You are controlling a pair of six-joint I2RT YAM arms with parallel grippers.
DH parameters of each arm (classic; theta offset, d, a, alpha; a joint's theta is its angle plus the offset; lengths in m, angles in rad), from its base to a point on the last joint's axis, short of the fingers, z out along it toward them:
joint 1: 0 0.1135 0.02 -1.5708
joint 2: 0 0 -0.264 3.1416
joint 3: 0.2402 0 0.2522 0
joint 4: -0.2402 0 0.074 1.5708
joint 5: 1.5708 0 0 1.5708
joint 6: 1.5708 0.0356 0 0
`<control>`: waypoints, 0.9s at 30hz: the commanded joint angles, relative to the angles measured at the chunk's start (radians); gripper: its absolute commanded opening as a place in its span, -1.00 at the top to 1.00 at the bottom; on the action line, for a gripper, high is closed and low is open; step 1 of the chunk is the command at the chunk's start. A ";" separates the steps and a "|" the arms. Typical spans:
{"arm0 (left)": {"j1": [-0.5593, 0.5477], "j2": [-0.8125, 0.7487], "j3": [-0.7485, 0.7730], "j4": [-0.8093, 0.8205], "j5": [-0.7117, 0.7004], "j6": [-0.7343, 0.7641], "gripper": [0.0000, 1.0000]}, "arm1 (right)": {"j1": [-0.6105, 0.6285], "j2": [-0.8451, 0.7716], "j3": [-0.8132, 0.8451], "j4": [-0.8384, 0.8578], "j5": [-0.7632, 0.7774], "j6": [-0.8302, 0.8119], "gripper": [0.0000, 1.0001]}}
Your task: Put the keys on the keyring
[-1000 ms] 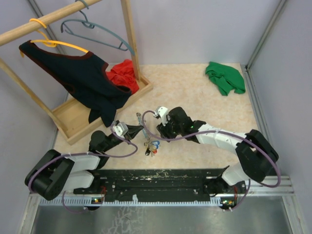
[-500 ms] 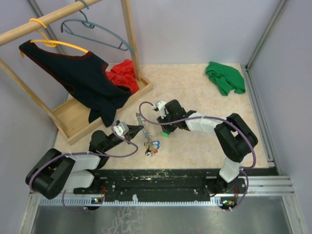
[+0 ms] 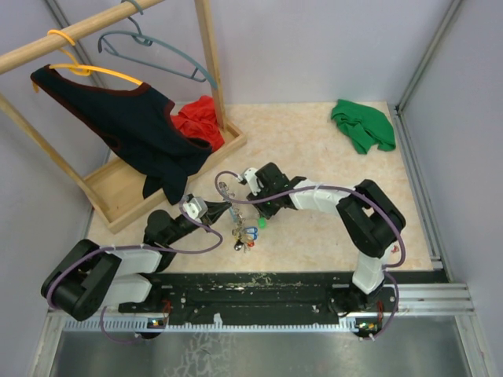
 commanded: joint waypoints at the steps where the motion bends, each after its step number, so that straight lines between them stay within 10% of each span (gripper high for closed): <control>1: 0.006 -0.001 0.012 0.033 0.003 0.003 1.00 | 0.031 -0.013 0.011 -0.102 0.035 0.014 0.29; 12: 0.005 0.012 0.013 0.047 0.011 -0.005 1.00 | 0.075 -0.033 -0.062 -0.058 -0.010 0.106 0.36; 20: 0.005 0.020 0.015 0.054 0.014 -0.009 1.00 | 0.075 -0.031 -0.059 -0.050 -0.055 0.125 1.00; 27: 0.005 0.024 0.014 0.061 0.012 -0.010 1.00 | 0.075 -0.131 -0.031 -0.151 0.139 0.103 1.00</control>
